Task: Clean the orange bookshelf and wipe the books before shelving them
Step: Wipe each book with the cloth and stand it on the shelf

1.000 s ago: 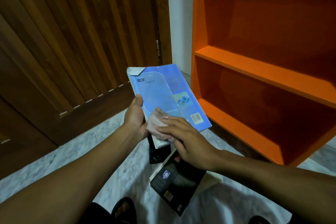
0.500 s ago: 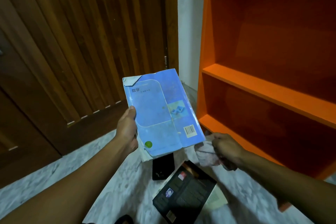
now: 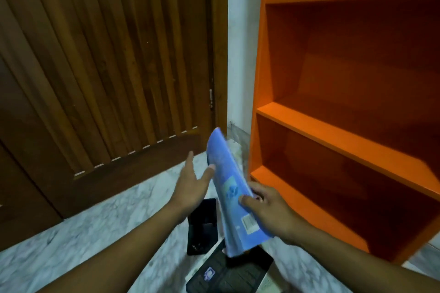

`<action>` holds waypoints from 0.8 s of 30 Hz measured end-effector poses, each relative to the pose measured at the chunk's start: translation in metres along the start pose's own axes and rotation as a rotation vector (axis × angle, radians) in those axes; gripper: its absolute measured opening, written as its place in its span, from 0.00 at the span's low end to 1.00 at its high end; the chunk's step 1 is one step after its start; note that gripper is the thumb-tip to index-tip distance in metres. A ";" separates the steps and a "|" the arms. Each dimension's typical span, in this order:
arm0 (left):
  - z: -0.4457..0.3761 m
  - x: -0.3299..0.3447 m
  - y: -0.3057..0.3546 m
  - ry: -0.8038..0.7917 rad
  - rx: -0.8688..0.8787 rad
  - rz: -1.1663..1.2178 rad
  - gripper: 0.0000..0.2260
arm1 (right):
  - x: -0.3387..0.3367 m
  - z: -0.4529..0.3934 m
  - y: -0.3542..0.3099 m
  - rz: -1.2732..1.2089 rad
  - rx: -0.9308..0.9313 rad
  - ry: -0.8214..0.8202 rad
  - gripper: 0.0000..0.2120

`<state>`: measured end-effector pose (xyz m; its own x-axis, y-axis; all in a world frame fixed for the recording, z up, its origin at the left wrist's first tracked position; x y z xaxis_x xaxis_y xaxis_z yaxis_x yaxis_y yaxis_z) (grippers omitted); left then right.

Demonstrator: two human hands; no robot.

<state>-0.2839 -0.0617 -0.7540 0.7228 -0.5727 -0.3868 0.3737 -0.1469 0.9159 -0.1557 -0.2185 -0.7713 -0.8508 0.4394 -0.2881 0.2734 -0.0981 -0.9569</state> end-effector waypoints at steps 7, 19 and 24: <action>0.006 0.043 0.003 -0.064 -0.304 0.393 0.38 | 0.021 0.007 0.007 0.775 -0.315 -0.066 0.13; -0.004 -0.008 0.011 -0.054 0.147 0.495 0.15 | -0.029 -0.026 0.021 -0.187 0.246 0.246 0.11; 0.008 -0.021 0.015 -0.230 0.108 0.646 0.15 | -0.071 -0.045 -0.010 -0.384 -0.107 0.639 0.20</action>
<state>-0.2978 -0.0583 -0.7314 0.6352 -0.7267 0.2616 -0.1588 0.2085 0.9650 -0.0774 -0.2085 -0.7399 -0.4778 0.8611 0.1736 0.0795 0.2393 -0.9677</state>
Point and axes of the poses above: each hand's wrist, its own z-axis away from the middle knuckle, its own x-axis out of the palm, y = z × x, the point moved 1 cm from there along -z, towards the middle knuckle
